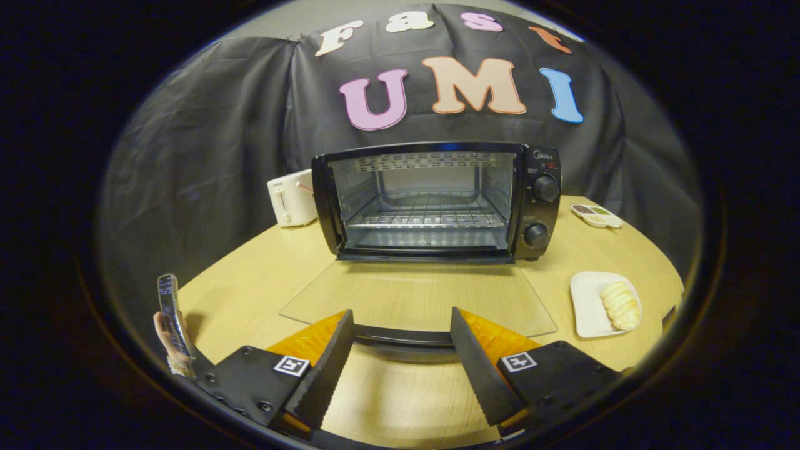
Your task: Open the toaster oven, put the food inside, and close the toaster oven door.
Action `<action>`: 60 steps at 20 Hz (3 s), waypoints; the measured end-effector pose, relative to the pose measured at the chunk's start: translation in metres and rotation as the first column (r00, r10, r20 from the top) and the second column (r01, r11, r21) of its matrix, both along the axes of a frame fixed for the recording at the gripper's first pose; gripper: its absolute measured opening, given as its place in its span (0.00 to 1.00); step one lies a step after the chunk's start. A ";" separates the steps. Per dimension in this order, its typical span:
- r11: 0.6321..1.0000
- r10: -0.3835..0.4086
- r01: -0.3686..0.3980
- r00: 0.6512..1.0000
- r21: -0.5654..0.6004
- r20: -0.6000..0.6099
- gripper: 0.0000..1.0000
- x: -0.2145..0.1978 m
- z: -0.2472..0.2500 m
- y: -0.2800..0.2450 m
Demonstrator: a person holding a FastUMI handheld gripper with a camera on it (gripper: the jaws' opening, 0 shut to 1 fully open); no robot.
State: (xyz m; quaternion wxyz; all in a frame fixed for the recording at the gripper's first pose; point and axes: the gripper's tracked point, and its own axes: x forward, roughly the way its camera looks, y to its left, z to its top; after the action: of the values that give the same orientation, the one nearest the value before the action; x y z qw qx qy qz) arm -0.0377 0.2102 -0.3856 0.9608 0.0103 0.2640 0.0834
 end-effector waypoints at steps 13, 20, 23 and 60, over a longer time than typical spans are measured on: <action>0.971 -0.238 0.239 0.968 -0.009 0.084 0.97 -0.012 0.062 -0.143; 0.930 -0.356 0.355 0.935 -0.092 0.013 0.97 -0.016 0.024 -0.218; 0.916 -0.391 0.387 0.920 -0.111 -0.024 0.97 -0.011 -0.001 -0.238; 0.902 -0.420 0.415 0.908 -0.120 -0.017 0.42 0.004 -0.012 -0.262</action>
State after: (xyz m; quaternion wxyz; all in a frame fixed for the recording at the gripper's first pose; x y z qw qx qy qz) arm -0.0337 -0.0521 -0.3976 0.9496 0.0137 0.2804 -0.1395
